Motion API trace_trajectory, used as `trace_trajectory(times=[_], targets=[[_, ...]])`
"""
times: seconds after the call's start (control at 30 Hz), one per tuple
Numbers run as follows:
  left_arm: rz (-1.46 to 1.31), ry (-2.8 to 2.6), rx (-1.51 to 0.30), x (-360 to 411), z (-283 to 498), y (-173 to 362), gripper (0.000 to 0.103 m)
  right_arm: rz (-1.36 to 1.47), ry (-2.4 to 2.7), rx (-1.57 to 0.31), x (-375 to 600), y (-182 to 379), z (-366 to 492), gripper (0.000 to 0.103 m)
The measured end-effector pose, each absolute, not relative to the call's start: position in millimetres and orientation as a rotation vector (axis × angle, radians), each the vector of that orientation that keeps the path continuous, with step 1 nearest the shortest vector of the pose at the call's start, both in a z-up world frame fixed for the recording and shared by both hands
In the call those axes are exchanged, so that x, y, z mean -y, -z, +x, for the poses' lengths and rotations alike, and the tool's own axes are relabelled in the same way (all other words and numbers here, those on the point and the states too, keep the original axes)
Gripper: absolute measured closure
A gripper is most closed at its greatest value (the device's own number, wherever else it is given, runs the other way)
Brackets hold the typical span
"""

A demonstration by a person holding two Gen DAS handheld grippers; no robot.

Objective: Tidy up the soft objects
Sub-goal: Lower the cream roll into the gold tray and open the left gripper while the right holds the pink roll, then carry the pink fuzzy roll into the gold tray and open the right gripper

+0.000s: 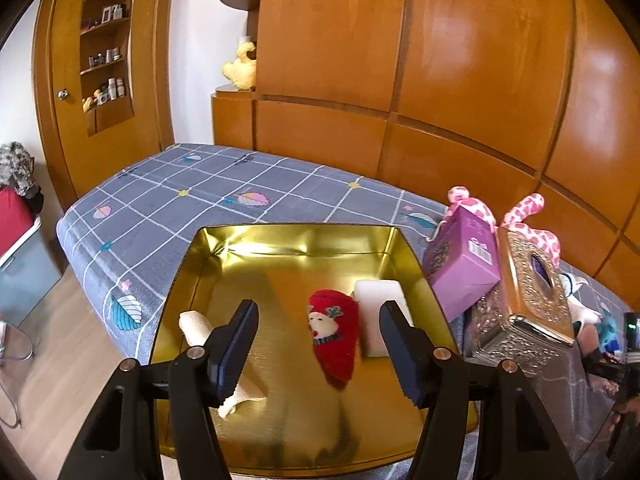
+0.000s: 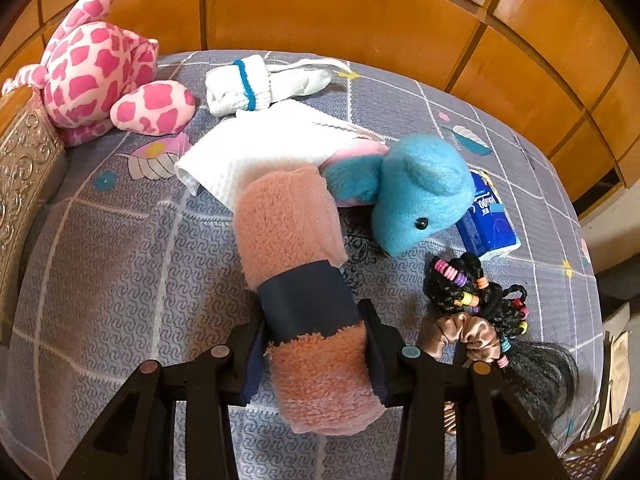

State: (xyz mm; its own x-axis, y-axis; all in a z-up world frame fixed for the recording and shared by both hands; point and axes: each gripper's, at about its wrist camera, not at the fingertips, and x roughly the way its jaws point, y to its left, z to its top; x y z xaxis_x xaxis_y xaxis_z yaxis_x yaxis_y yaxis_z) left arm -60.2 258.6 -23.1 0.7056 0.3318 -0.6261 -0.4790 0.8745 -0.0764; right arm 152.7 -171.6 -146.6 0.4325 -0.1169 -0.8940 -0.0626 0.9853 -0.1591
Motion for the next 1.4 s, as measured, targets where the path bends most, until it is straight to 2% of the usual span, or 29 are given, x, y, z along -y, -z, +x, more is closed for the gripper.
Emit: trace_trajectory(times=[0.37, 0.67, 1.4], targets=[[-0.212, -0.43, -0.625, -244, -63, 16, 0.039, -0.128, -0.024, -1.099, 151, 133, 146, 0.063], [-0.209, -0.421, -0.625, -242, -63, 16, 0.039, -0.097, -0.137, -1.02, 114, 98, 149, 0.063], [-0.2, -0.412, -0.649, -241, -59, 23, 0.039, -0.169, -0.563, -0.77, -54, -3, 140, 0.063]])
